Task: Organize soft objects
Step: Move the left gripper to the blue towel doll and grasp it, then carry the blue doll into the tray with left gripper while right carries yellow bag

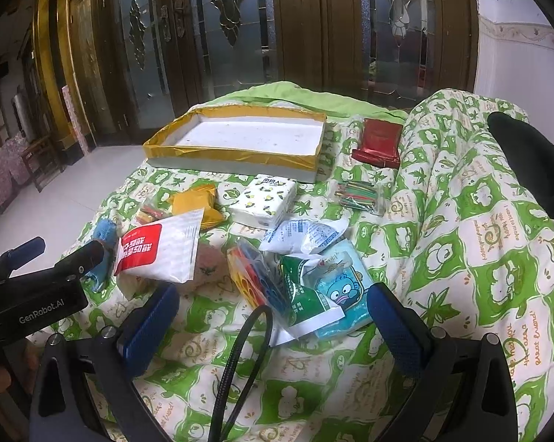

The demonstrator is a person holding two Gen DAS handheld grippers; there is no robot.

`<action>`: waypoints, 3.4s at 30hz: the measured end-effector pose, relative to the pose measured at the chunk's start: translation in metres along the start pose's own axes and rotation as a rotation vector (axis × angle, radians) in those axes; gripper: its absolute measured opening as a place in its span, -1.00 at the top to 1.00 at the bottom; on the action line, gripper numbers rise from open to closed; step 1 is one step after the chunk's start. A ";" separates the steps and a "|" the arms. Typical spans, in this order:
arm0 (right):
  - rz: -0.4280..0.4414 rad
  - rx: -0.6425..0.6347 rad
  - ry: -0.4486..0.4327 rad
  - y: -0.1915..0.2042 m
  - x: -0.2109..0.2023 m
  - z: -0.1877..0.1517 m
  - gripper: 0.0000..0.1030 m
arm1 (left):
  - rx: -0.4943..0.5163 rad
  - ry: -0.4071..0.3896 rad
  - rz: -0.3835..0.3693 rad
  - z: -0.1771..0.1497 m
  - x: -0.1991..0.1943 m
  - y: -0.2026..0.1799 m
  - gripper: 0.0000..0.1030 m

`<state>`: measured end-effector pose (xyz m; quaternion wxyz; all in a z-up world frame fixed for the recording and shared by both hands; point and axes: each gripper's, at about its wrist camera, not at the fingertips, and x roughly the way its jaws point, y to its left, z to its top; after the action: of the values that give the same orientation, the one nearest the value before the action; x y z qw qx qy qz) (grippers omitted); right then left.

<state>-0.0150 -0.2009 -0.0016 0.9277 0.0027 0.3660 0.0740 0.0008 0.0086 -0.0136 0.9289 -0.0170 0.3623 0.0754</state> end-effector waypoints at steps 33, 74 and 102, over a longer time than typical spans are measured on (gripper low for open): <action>0.030 0.091 0.051 -0.027 0.008 0.011 -0.99 | -0.035 0.039 -0.088 0.002 0.003 0.004 -1.00; 0.149 -0.180 0.261 0.011 0.052 0.022 -0.11 | -0.030 0.254 -0.047 0.003 0.063 0.013 0.09; 0.301 0.112 0.166 -0.048 0.020 0.055 0.53 | -0.137 0.193 -0.234 0.008 0.034 0.020 0.60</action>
<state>0.0429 -0.2427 0.0227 0.8712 0.1031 0.4401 0.1913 0.0279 0.0330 -0.0303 0.8889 -0.1294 0.4393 -0.0105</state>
